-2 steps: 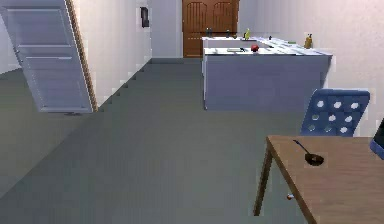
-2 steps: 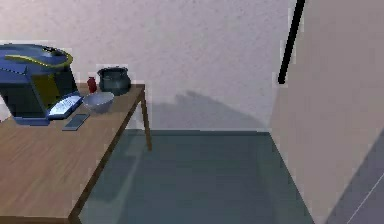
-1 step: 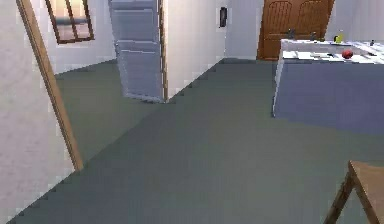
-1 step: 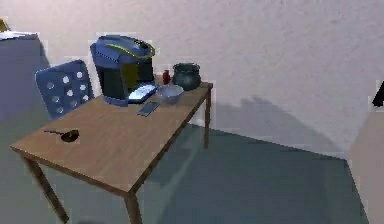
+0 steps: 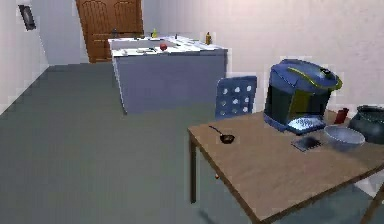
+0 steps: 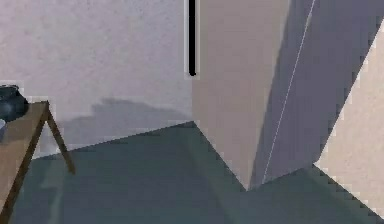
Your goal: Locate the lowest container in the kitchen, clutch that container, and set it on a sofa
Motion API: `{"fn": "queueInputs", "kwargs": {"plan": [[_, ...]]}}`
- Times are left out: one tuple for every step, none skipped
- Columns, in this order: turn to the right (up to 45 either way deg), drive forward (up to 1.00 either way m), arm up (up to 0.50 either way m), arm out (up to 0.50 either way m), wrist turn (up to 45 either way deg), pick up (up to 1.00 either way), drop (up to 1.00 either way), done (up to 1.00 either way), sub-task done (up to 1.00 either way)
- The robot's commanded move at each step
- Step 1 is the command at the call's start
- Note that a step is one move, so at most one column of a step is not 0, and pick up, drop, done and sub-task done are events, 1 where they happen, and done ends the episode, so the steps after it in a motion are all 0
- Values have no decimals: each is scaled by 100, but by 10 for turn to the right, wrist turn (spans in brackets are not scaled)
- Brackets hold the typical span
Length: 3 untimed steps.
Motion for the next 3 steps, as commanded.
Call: {"fn": "queueInputs", "kwargs": {"plan": [[450,0,0,0,0,0,0,0,0],[90,0,0,0,0,0,0,0,0],[0,80,0,0,0,0,0,0,0]]}}
